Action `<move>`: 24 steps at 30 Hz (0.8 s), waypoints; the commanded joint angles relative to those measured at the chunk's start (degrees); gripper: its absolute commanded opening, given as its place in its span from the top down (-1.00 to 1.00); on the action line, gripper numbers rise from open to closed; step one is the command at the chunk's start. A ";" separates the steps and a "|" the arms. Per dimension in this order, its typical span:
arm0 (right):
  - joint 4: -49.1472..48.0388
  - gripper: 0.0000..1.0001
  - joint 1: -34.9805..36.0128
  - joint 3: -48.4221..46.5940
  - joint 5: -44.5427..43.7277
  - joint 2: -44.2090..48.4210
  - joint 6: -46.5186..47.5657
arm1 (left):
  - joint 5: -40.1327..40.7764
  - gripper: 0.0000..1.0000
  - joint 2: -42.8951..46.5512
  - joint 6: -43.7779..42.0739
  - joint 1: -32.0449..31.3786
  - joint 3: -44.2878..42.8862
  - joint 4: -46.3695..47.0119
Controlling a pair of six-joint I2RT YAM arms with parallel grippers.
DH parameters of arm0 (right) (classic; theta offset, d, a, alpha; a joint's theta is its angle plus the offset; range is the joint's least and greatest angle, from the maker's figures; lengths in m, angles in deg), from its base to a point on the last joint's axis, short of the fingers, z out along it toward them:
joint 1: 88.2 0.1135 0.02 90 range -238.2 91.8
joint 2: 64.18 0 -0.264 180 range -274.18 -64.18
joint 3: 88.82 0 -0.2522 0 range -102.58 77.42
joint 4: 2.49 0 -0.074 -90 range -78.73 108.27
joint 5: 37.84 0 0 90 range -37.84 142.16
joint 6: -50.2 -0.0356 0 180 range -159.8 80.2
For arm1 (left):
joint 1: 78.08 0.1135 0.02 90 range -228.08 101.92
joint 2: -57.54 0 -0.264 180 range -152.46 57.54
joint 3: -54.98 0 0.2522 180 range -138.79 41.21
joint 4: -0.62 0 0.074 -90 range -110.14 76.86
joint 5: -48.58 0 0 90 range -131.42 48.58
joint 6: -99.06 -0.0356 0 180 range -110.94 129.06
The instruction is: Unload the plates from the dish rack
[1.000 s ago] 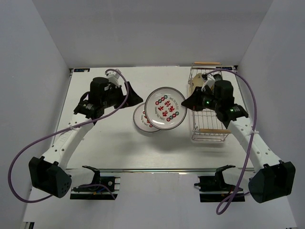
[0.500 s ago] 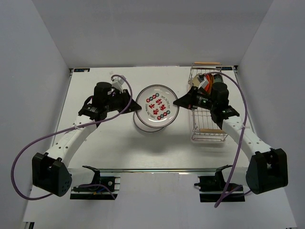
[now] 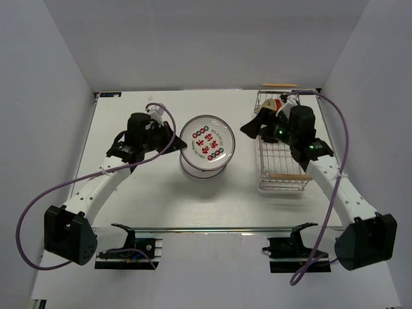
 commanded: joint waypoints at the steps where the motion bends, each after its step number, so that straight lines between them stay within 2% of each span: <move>1: 11.74 -0.78 -0.06 -3.83 -22.83 5.96 5.40 | 6.66 1.00 -0.18 1.93 0.43 -1.12 -0.45; 2: 12.89 -0.78 -0.14 -2.35 -29.16 8.15 5.75 | 6.58 1.00 -1.93 2.10 0.43 -1.12 0.67; 5: 14.47 -0.78 -0.14 -1.19 -34.22 10.71 5.58 | 6.40 1.00 -5.54 2.37 0.43 -1.21 2.35; 10: 16.06 -0.78 -0.23 -0.67 -38.44 13.62 6.19 | 6.76 1.00 -16.69 0.27 0.96 -9.99 -6.33; 15: 17.46 -0.78 -0.23 -0.92 -39.77 10.90 6.37 | 6.40 1.00 -18.03 1.23 0.96 -8.51 -4.24; 18: 17.73 -0.78 -0.23 -1.63 -39.51 9.14 6.90 | 9.13 0.77 -17.86 1.67 0.96 -7.81 -5.65; 19: 17.73 -0.78 -0.14 -1.72 -39.33 8.79 6.81 | 8.95 0.31 -17.86 1.75 0.96 -7.54 -5.39; 22: 16.77 -0.78 -0.40 -1.54 -39.24 9.13 7.07 | 8.16 -0.05 -18.38 1.58 0.96 -7.80 -6.52; 24: 16.68 -0.78 -0.14 -1.45 -39.15 9.14 7.69 | 8.60 -0.06 -18.56 1.41 0.96 -7.72 -7.40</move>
